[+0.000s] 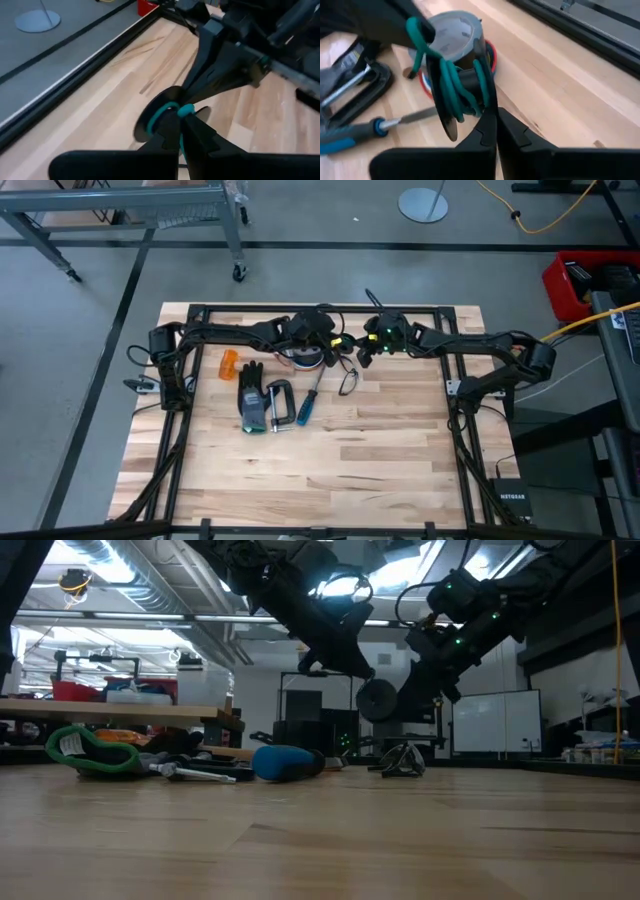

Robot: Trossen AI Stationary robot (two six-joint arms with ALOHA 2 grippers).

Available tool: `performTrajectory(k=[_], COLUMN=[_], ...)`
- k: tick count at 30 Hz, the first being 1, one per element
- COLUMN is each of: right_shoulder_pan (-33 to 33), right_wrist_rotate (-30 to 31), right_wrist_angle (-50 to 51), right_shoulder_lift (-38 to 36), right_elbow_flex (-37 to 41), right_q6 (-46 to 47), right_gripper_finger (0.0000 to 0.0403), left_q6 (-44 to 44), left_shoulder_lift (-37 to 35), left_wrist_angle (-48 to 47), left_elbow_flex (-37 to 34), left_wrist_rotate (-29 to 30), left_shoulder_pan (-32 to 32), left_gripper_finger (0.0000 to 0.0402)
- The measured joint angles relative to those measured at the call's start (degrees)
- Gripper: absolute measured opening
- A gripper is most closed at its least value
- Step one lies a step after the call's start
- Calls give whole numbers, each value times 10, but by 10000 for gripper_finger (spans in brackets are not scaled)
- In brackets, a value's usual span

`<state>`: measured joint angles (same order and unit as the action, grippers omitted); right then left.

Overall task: Coil cords
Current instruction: Coil the wire in the cable spool

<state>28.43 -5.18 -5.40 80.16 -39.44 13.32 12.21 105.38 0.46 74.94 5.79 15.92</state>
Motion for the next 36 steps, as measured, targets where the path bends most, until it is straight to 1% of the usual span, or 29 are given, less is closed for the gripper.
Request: performTrajectory(k=[5, 19, 21, 25, 30, 33, 36], right_shoulder_pan=[0, -7, -17, -42, -65, -68, -68], right_wrist_rotate=[10, -12, 0, 56, 101, 110, 110], right_wrist_angle=[-42, -120, -132, -136, -139, -141, -145], right_shoulder_lift=[13, 27, 27, 27, 27, 27, 27], right_elbow_flex=[0, 0, 1, 1, 1, 1, 1], right_q6=[40, 90, 92, 96, 96, 96, 96], right_gripper_finger=[1, 1, 1, 1, 1, 1, 1], left_q6=[37, 56, 58, 60, 72, 70, 62], left_shoulder_lift=[0, -1, -2, -2, -2, -2, -2], left_wrist_angle=[0, 2, 5, 7, 7, 7, 7], left_elbow_flex=[0, 1, 1, 1, 1, 1, 1], left_wrist_rotate=[-14, -12, -12, -12, -12, -12, -12], left_shoulder_pan=[-1, -1, -1, -3, -7, -7, -9], left_gripper_finger=[0, 0, 0, 0, 0, 4, 16])
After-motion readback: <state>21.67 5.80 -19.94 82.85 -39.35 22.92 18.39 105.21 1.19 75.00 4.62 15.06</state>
